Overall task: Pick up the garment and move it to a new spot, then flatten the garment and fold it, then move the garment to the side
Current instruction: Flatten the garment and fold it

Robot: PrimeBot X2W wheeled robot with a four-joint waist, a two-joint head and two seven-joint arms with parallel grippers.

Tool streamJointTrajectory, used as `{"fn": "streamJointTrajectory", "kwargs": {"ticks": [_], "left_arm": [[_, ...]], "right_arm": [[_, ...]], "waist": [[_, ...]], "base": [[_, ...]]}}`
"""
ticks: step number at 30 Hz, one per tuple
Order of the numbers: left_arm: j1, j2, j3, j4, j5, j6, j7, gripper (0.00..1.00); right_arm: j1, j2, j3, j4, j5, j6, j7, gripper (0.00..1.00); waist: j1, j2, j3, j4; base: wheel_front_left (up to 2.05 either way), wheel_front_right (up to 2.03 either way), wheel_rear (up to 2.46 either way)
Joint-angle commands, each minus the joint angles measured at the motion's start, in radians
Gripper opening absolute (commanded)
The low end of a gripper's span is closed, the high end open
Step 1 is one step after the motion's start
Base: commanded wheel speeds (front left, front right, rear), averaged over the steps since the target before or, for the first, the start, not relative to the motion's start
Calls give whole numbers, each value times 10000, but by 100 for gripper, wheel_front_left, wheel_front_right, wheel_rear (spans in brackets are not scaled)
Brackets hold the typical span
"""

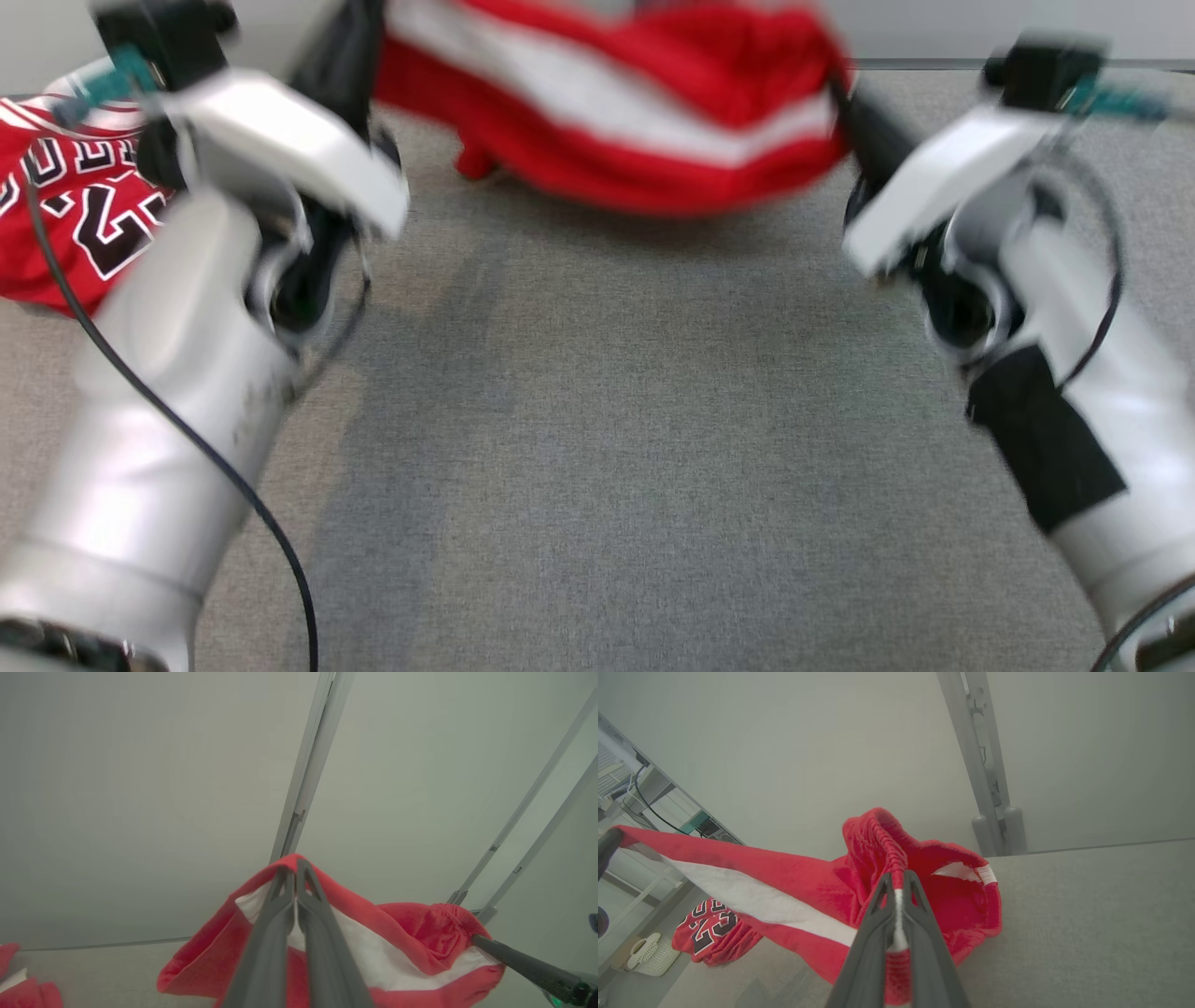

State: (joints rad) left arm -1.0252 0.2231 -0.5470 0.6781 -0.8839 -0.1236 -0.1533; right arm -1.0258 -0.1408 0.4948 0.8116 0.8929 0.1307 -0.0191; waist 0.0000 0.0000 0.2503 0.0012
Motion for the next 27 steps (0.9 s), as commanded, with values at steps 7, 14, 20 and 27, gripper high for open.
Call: {"fn": "streamJointTrajectory", "kwargs": {"ticks": [7, 14, 20, 27], "left_arm": [[2965, 1064, -861, -1384, -1268, -60, 680, 0], [4881, 2155, -1177, -3367, -1755, 43, 1192, 0], [6482, 2782, -1282, -5200, -1911, 627, 1227, 0], [8694, 3210, -1157, -6973, -2305, 1450, 638, 0]], "right_arm": [[2759, -834, 777, -1355, 2797, 3, 2010, 0], [4919, -1980, 477, -3895, 5345, 3, 3422, 0], [6617, -2958, 153, -5700, 5831, 3, 2976, 0], [8422, -3858, 436, -7022, 5082, 3, 1921, 0]], "waist": [[0, 0, 108, -80], [0, 0, -331, 138], [0, 0, -753, 207], [0, 0, -1280, 242]], "base": [[0, 0, 0], [0, 0, 0], [0, 0, 0], [0, 0, 0]]}}
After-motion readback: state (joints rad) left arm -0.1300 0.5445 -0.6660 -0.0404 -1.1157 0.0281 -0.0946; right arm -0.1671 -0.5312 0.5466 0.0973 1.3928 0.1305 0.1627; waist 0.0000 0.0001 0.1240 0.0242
